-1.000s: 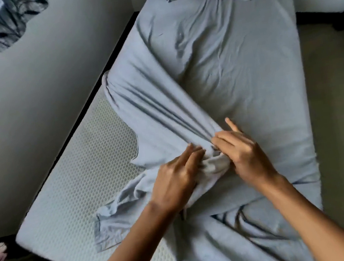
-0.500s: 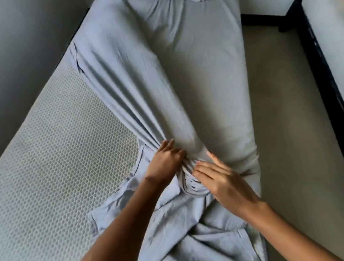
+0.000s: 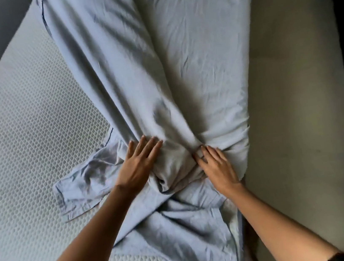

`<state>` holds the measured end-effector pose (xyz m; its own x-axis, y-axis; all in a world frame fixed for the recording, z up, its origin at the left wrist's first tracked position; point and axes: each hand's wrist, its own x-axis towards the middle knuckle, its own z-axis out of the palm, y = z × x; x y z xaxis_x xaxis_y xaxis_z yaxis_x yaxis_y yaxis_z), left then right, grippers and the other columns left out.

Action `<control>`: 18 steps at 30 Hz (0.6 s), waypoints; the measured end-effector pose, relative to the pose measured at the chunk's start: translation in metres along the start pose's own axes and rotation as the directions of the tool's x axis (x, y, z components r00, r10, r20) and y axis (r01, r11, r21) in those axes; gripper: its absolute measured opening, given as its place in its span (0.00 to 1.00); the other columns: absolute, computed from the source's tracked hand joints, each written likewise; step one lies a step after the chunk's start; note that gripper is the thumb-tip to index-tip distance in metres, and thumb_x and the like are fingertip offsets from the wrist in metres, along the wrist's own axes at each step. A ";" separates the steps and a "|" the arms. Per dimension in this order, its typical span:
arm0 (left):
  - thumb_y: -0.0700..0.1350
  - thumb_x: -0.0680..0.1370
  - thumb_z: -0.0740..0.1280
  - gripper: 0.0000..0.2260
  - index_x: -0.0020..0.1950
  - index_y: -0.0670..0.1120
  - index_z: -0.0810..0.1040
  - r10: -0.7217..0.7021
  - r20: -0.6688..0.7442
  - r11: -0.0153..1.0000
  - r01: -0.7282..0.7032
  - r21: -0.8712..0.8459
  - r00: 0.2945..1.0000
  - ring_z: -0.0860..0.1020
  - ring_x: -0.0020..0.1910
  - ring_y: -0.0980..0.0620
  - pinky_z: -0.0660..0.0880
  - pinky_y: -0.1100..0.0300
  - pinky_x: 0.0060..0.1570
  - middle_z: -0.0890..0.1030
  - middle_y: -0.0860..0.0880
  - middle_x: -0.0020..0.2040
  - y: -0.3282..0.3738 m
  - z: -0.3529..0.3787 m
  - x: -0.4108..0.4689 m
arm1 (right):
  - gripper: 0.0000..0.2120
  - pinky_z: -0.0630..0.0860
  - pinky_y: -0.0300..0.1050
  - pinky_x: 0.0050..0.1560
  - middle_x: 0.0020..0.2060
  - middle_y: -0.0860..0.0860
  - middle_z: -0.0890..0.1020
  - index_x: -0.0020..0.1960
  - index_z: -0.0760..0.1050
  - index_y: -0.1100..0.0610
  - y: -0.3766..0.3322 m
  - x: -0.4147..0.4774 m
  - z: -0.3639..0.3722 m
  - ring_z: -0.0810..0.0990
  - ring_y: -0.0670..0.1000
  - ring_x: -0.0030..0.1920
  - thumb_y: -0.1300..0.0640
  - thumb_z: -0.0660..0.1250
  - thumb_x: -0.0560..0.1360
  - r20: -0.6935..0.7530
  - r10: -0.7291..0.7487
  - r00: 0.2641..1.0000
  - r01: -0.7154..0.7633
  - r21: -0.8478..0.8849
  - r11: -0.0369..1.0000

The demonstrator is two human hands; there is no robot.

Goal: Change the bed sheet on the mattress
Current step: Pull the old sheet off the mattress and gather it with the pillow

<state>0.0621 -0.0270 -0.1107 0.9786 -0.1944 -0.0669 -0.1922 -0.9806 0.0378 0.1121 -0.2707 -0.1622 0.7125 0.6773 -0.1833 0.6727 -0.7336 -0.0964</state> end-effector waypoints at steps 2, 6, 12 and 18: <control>0.38 0.71 0.57 0.32 0.75 0.46 0.57 0.004 0.023 1.000 -0.005 0.023 1.000 0.67 0.69 0.39 0.64 0.36 0.63 0.67 0.44 0.72 0.014 0.007 0.002 | 0.10 0.78 0.45 0.37 0.39 0.55 0.80 0.41 0.81 0.56 0.012 0.005 0.000 0.80 0.55 0.41 0.63 0.62 0.65 -0.078 -0.150 0.986 0.149 -0.016 0.989; 0.45 0.52 0.77 0.60 0.77 0.48 0.46 0.008 0.154 0.996 -0.023 0.091 0.988 0.62 0.71 0.37 0.65 0.33 0.59 0.58 0.43 0.76 0.052 0.009 0.014 | 0.12 0.65 0.38 0.20 0.27 0.51 0.74 0.26 0.73 0.56 0.051 0.025 -0.027 0.77 0.51 0.30 0.65 0.56 0.63 -0.189 -0.466 0.864 0.444 -0.148 0.884; 0.75 0.49 0.68 0.66 0.77 0.50 0.38 -0.106 0.013 0.990 0.107 -0.095 0.994 0.47 0.74 0.38 0.58 0.29 0.63 0.38 0.46 0.77 0.111 -0.016 0.077 | 0.13 0.65 0.43 0.28 0.32 0.52 0.75 0.29 0.71 0.56 0.137 0.051 -0.111 0.69 0.52 0.38 0.70 0.65 0.66 -0.514 -0.635 0.576 0.554 -0.325 0.766; 0.65 0.65 0.66 0.46 0.76 0.49 0.51 -0.189 -0.219 0.965 0.140 -0.222 0.957 0.60 0.72 0.38 0.55 0.30 0.62 0.62 0.43 0.73 0.149 -0.047 0.204 | 0.07 0.75 0.45 0.38 0.39 0.55 0.81 0.36 0.78 0.60 0.208 0.063 -0.149 0.77 0.54 0.41 0.67 0.69 0.71 -0.582 -0.660 0.475 0.559 -0.380 0.737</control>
<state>0.2362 -0.2114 -0.0721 0.9892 0.0046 0.1467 -0.0323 -0.9681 0.2483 0.3264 -0.3721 -0.0476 0.0104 0.8380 0.5455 0.9700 -0.1410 0.1981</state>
